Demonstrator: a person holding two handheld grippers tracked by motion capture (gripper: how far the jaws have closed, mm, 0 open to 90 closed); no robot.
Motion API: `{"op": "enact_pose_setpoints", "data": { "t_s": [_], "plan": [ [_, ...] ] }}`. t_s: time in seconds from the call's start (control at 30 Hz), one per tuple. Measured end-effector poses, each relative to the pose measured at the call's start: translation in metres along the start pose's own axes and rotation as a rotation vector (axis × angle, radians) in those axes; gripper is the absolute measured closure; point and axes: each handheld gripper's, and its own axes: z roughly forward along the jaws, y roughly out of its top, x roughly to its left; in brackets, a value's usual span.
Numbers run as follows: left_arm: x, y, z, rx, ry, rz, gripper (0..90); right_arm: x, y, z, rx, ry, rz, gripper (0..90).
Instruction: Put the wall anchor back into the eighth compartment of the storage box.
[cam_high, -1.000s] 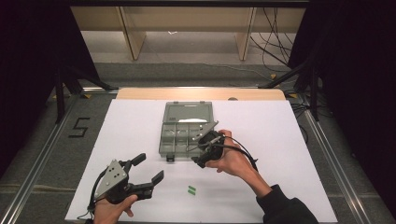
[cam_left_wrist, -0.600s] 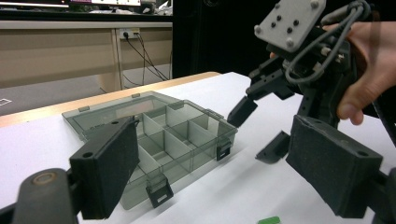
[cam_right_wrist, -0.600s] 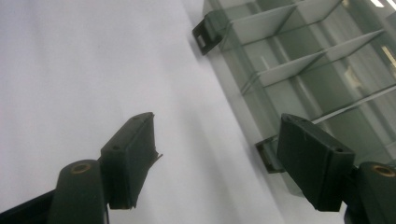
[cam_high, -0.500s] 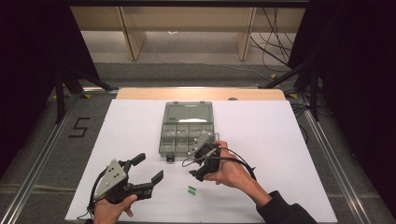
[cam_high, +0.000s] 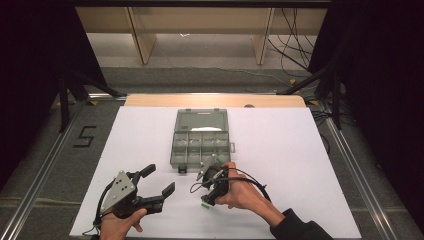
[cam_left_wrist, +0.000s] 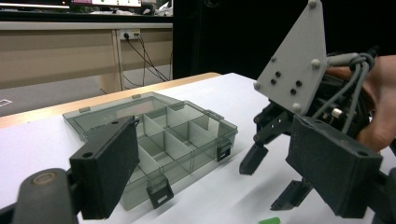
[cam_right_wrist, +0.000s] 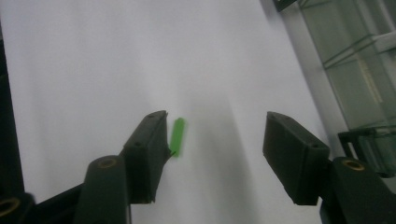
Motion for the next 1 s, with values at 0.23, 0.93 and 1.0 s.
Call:
{"op": "enact_pose_setpoints", "data": {
  "t_s": [0.23, 0.93, 1.0],
  "plan": [
    [0.0, 0.0, 0.0, -0.002, -0.002, 0.004, 15.9, 0.002, -0.002, 0.009, 0.034, 0.031, 0.007, 53.0],
    [0.0, 0.0, 0.0, -0.001, -0.003, 0.003, 15.9, 0.009, -0.002, 0.021, 0.086, 0.07, -0.002, 84.0],
    [-0.001, 0.0, 0.0, 0.0, -0.003, 0.002, 15.9, 0.009, -0.002, 0.021, 0.087, 0.069, -0.009, 84.3]
  ]
}}
